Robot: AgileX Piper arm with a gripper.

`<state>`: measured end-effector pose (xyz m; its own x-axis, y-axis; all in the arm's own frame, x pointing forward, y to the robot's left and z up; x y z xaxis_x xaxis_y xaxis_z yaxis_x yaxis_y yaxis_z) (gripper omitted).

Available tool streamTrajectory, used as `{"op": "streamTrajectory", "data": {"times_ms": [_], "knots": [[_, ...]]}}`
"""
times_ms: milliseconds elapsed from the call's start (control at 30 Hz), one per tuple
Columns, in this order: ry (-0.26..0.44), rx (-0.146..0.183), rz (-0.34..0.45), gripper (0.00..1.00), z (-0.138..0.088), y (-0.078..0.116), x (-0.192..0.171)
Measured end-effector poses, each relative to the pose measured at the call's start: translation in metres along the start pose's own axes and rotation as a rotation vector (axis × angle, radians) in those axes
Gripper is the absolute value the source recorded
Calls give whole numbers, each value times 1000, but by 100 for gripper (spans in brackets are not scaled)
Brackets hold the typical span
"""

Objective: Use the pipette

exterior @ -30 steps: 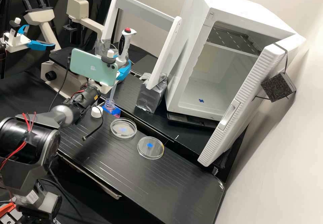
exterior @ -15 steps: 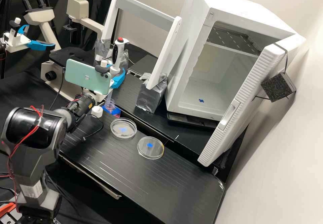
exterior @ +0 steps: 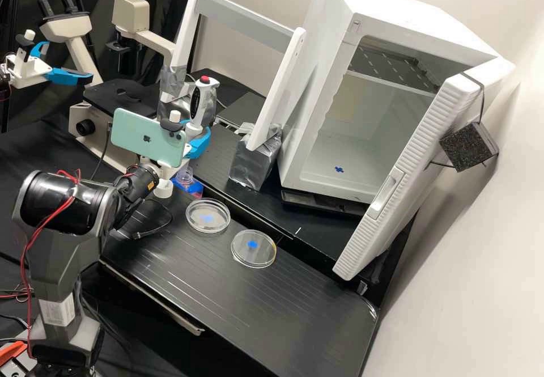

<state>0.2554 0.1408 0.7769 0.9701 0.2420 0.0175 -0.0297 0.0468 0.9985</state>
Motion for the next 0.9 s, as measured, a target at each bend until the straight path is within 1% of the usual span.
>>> {"op": "streamTrajectory", "data": {"times_ms": [133, 267, 367, 533, 633, 800, 867, 900], "knots": [[12, -3, 25, 0, -1, 2, 0], [18, -11, 29, 0, -3, 3, -1], [31, -14, 46, 0, -6, 9, -2], [59, 3, 84, 0, -14, 23, -7], [65, 16, 108, 0, -17, 34, -9], [74, 37, 120, 0, -24, 49, -12], [83, 50, 120, 0, -29, 55, -12], [92, 51, 110, 0, -32, 57, -12]]}}
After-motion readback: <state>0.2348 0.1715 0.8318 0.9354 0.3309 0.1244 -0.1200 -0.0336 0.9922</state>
